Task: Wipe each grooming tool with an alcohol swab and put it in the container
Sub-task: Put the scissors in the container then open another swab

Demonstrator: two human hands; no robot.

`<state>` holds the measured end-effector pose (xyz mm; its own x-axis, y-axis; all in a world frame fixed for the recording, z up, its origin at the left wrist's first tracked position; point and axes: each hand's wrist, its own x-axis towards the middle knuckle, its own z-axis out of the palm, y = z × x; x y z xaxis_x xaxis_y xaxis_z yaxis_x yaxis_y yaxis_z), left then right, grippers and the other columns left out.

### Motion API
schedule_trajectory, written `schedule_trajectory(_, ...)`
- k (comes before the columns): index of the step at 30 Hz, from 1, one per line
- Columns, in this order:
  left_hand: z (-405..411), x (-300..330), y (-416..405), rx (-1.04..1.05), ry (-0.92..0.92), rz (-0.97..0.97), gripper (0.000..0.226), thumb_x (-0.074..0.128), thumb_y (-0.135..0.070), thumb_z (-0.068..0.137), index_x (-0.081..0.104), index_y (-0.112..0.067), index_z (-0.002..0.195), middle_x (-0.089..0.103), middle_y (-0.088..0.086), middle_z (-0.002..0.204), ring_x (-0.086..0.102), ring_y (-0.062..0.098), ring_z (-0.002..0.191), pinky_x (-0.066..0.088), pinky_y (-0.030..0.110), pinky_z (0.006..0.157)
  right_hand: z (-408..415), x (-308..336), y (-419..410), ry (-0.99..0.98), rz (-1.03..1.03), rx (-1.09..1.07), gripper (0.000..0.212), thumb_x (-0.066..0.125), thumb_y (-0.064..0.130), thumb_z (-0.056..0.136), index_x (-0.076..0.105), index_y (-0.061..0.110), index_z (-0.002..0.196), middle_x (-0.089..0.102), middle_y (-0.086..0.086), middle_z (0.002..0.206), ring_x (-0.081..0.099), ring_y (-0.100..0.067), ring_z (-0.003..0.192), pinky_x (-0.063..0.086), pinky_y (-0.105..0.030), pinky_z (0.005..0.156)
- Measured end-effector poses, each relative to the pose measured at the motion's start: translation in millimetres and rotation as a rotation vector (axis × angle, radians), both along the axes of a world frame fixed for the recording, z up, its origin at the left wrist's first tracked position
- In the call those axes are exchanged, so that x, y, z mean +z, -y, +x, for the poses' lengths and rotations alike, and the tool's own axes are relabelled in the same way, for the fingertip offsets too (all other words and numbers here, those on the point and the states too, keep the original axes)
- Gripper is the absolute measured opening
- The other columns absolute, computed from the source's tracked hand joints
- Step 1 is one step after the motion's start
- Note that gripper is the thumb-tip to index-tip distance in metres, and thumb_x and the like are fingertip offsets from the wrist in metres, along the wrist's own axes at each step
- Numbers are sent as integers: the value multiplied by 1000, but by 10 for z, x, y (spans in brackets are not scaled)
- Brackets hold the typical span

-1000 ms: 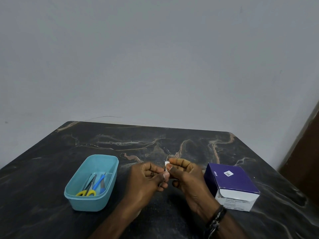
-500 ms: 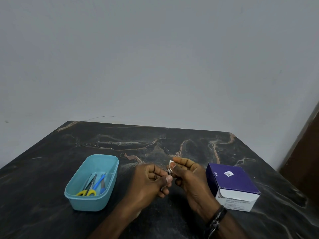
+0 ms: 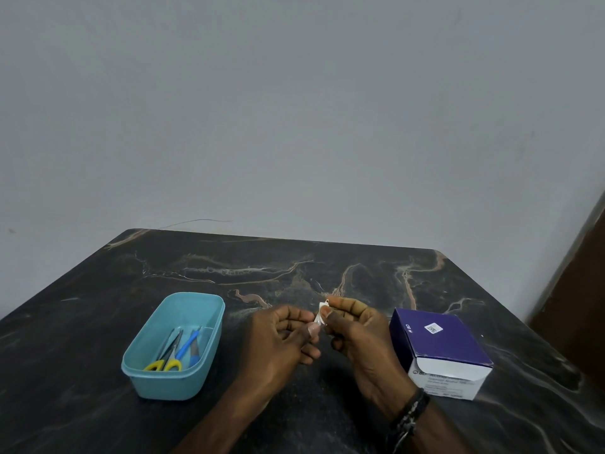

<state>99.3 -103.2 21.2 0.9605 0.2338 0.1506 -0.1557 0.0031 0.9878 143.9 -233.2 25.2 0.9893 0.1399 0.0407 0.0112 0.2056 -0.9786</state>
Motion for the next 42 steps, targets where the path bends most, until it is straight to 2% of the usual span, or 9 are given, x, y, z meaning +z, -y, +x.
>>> schedule_trajectory(21,-5,-12,-5,20,26,30,5,68,-6,85,68,-8,90,71,13,71,70,23,58,58,30,56,-45,22,2,42,-17,-2,22,68,2,84,68,10,104,71,-2,72,56,-7,57,42,-24,53)
schedule_trajectory(25,-4,-16,-4,34,29,6,5,68,-6,85,68,-7,90,71,15,71,70,24,58,59,33,56,-44,27,-1,48,-36,0,21,70,5,83,70,9,103,73,-4,77,58,-6,58,43,-23,53)
schedule_trajectory(29,0,-26,-10,75,30,-24,5,66,-5,86,69,-9,88,71,11,71,72,25,61,60,33,58,-29,35,26,52,-50,-12,19,73,8,81,71,9,99,75,-9,83,61,-13,67,45,-26,58)
schedule_trajectory(37,15,-45,-47,139,19,-79,8,65,-7,88,67,-10,95,73,8,86,75,22,69,61,31,63,-62,42,19,53,-92,6,14,73,6,79,72,5,92,75,-9,80,63,-10,63,46,-25,58)
schedule_trajectory(42,43,-59,-65,167,-21,-194,7,65,-6,87,66,-6,94,76,11,85,75,22,76,60,36,69,-81,41,-2,37,-127,32,12,74,5,78,72,5,90,74,-9,77,63,-11,63,46,-24,57)
